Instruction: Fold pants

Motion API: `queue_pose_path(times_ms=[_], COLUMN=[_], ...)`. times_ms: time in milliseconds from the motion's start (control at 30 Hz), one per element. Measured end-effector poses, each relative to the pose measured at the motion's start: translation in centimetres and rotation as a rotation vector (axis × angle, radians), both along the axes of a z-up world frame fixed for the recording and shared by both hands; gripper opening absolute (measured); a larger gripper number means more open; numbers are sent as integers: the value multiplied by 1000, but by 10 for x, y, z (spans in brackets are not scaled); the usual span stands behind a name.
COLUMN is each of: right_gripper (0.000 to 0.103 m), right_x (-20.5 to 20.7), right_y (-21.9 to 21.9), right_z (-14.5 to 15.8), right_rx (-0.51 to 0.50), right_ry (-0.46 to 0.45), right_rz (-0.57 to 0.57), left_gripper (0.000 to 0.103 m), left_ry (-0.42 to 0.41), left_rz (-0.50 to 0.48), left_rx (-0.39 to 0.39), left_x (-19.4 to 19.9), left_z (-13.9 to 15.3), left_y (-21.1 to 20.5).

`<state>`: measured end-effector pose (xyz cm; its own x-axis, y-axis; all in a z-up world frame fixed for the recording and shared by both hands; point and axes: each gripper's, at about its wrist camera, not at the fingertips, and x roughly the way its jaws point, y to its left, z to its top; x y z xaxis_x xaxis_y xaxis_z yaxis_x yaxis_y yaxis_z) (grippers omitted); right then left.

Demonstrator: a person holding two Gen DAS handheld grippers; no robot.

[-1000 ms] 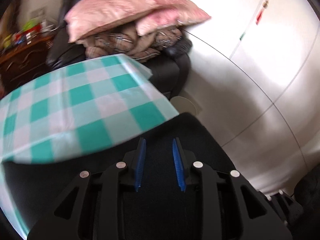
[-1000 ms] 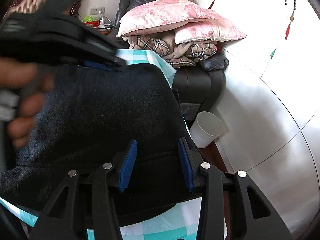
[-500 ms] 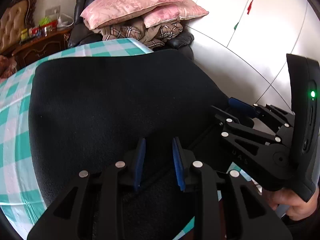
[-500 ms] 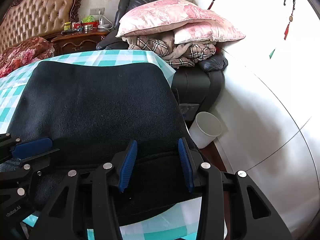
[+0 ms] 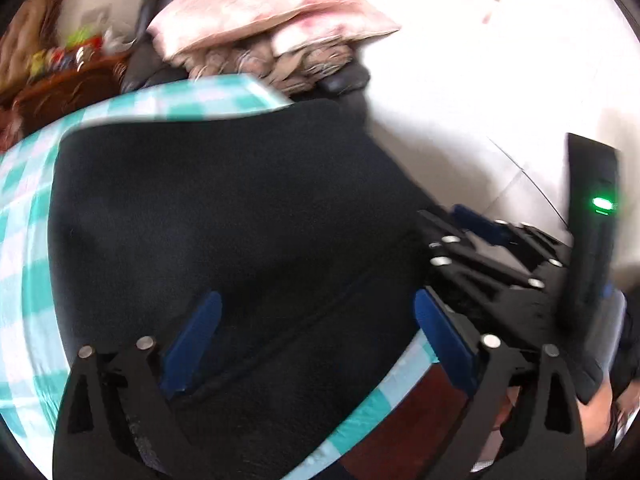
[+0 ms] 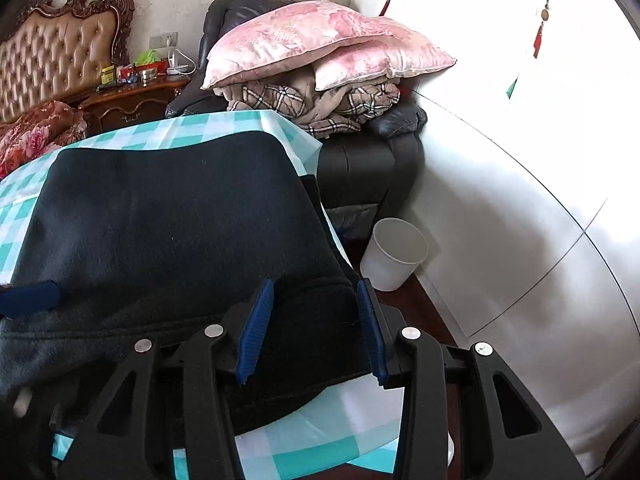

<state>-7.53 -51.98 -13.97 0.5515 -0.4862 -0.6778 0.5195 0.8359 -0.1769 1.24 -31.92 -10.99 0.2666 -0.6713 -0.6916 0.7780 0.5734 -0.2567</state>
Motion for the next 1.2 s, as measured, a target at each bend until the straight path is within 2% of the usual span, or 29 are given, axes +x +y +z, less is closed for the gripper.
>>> queue_pose_path(times_ms=[67,100,233,367,400,433,467,567,633,733,833,900,1000,1033,1100,1200], right_gripper=[36,36,36,36,36,36,37,37,37,37,37,37,37,37,37,37], right_x=[0,1,1,0,0,-1,-1,1,1,1,1,1,2,1,2,4], right_y=[-1,-1,2,2,2,2,1,-1,-2,-2,-4,-4,-4,-5,-4,-2], right_z=[-1,-2,-5,-7,-7,-7,-7,-9,-10,-10,-10,-10,-9,-9,-9,-9], right_rx=[9,13,8,14,16,16,17,19,21,18,10,11,18,21,18,9], right_ry=[11,15,25,25,25,25,25,29,28,29,34,35,37,35,34,38], right_rz=[-8,-10,-11,-15,-15,-15,-15,-11,-8,-9,-11,-12,-12,-13,-15,-20], left_gripper=[97,97,95,52,44,32,28,28,29,32,44,44,43,39,38,39], left_ry=[-134,-163,-187,-215,-199,-167,-127,-50,-2,21,15,31,34,31,45,18], left_rz=[24,33,26,0,-10,-18,-21,-30,-18,-12,2,0,4,2,-7,1], left_rx=[-14,-15,-27,100,123,145,157,197,191,186,200,182,182,185,173,154], left_x=[-3,0,33,75,84,97,108,125,133,138,142,143,134,128,113,86], left_z=[17,25,57,55,51,43,34,8,-4,-9,-9,-9,-4,-2,2,9], left_y=[-3,-7,-37,-105,-119,-133,-143,-156,-155,-154,-153,-148,-134,-128,-110,-76])
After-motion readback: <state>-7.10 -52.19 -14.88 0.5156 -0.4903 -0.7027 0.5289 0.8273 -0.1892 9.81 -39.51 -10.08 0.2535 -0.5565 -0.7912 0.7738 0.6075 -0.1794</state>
